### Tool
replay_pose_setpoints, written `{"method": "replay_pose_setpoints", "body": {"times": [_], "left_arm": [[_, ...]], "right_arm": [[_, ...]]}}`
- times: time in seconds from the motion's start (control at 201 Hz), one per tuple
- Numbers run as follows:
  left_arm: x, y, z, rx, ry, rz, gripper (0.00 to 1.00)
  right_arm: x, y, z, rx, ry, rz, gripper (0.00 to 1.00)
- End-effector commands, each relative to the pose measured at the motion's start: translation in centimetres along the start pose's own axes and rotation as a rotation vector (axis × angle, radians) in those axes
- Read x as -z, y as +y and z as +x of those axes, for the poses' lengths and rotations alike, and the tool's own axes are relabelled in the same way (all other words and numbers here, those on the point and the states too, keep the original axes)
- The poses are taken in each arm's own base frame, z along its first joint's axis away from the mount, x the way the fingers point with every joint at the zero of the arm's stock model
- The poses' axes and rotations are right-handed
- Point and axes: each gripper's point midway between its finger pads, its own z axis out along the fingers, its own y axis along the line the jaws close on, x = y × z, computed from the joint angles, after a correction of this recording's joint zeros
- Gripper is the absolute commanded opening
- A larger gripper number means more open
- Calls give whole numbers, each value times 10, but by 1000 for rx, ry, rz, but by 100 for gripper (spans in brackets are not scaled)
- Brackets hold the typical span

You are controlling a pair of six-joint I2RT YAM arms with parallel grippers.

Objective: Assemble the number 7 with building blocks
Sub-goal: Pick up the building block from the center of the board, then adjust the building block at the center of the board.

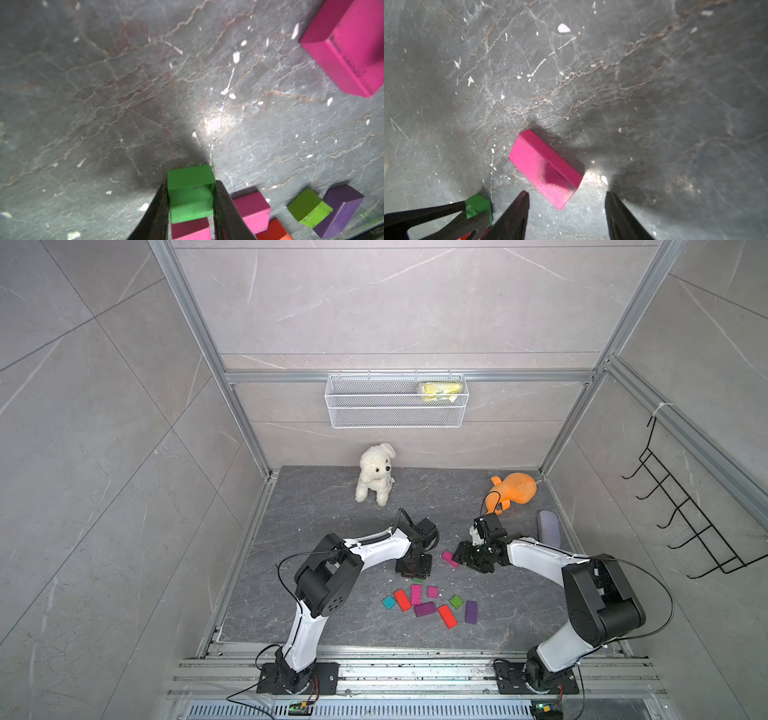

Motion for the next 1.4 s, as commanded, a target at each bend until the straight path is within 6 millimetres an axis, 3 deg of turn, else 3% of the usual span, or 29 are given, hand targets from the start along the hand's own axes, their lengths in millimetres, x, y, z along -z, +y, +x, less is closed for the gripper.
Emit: {"method": "replay_pose_setpoints", "body": {"times": [0.0,0.388,0.697,0.752,0.767,0.796,1.394], "left_arm": [[-24,9,2,-16,46,-48,28],[-8,16,-68,-54,-63,-44,24],[-9,1,-96,-92,-88,36,25],[-7,-5,-99,-97,-97,61,25],[-20,-2,-96,-94,-73,57,25],[-22,-5,-96,-95,-70,69,25],[-30,-39,-83,-128,-19,230,26]], "right_arm": [[11,-2,-3,11,-13,22,61],[18,-3,-2,12,-16,37,61],[7,-1,4,-64,-5,-5,58],[3,-1,4,-81,-2,-12,57],[2,-1,5,-85,-1,-15,57],[0,0,4,-95,0,-21,56],[-18,-2,-1,-134,15,-14,46]]}}
